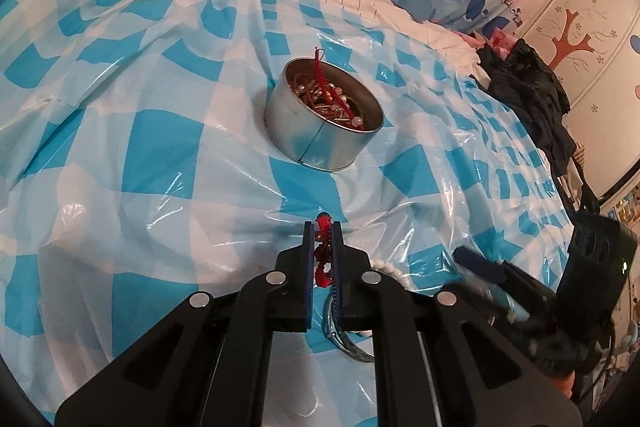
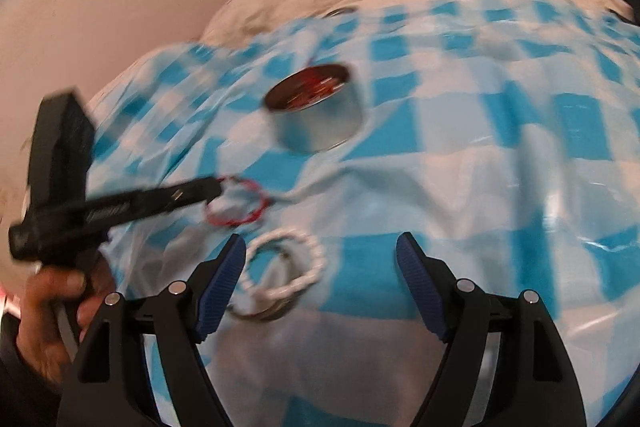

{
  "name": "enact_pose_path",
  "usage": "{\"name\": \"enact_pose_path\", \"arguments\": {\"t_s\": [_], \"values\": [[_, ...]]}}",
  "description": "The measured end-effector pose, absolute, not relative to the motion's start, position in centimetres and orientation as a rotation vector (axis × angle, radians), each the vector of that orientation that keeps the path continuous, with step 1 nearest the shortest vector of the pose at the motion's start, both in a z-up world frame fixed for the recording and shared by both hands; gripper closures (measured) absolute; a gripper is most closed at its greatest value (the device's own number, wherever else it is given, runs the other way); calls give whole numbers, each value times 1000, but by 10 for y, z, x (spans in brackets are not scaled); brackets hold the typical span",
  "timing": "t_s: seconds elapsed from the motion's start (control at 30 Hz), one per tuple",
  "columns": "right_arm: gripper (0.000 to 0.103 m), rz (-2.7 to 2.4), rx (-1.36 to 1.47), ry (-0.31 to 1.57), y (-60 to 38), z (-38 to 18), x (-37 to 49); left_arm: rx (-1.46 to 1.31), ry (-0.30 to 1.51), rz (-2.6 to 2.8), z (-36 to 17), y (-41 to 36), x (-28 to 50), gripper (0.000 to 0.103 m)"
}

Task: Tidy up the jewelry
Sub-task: 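Grasp the white bead strand with the right gripper while the left gripper holds the red bracelet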

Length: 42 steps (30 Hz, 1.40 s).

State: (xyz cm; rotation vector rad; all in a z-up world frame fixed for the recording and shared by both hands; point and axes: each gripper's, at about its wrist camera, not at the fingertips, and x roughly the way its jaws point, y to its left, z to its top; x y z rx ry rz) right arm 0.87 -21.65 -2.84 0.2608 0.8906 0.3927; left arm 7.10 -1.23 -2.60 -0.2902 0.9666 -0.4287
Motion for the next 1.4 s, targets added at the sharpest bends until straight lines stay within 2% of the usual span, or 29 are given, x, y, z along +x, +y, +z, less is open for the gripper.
{"name": "enact_pose_path", "arguments": {"t_s": [0.1,0.13,0.4,0.63,0.7,0.8,0.83,0.97,1.2,1.4], "values": [[47,443,247,954,-207,-38,10,-293,973,-424,-27,-11,71,96],[49,449,245,961,-205,-39,10,-293,974,-423,-27,-11,71,96],[51,514,290,1020,-201,-48,9,-288,976,-425,-28,-11,70,96],[52,553,515,1047,-211,-65,29,-287,979,-426,-30,-10,70,96],[62,541,541,1045,-213,-67,32,-285,980,-426,-30,-10,71,96],[91,512,563,1057,-218,-72,35,-286,980,-425,-29,-11,71,96],[93,510,570,1053,-220,-72,35,-287,980,-425,-29,-11,71,96],[95,522,568,1005,-221,-64,33,-285,977,-428,-29,-11,70,96],[95,596,599,814,-229,-32,22,-291,973,-427,-28,-11,70,96],[95,575,616,815,-234,-32,24,-289,972,-430,-28,-13,69,96]]}}
